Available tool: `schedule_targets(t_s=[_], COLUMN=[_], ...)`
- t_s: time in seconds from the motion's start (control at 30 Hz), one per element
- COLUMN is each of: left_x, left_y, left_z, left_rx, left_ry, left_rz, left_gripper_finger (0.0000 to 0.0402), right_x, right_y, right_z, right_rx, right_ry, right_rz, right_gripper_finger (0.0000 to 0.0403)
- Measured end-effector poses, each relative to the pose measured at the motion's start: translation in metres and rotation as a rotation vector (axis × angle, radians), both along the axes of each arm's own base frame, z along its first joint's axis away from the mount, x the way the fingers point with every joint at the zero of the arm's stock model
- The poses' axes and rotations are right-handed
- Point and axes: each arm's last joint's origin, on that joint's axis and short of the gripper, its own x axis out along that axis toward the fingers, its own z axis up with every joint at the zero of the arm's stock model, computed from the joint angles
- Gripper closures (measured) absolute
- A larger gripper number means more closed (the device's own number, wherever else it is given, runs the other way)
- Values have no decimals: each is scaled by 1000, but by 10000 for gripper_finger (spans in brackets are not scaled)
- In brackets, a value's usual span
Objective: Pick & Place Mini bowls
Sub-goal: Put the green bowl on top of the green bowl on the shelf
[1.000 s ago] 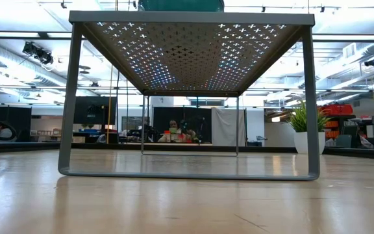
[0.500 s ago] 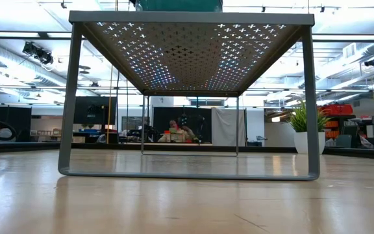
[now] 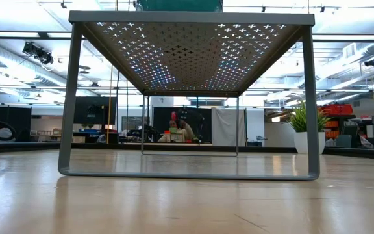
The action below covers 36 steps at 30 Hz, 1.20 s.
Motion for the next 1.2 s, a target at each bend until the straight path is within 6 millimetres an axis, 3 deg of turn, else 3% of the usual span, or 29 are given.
schedule_targets(t_s=[0.4, 1.2], left_x=[-44, -92], left_y=[1, -49], left_z=[20, 13], left_rx=[-51, -139], left_ry=[58, 334], left_rz=[32, -169], left_gripper_finger=[401, 398], right_x=[0, 0], right_y=[0, 0], right_z=[0, 0], right_rx=[0, 0], right_ry=[0, 0], right_rz=[0, 0], right_gripper_finger=[374, 374])
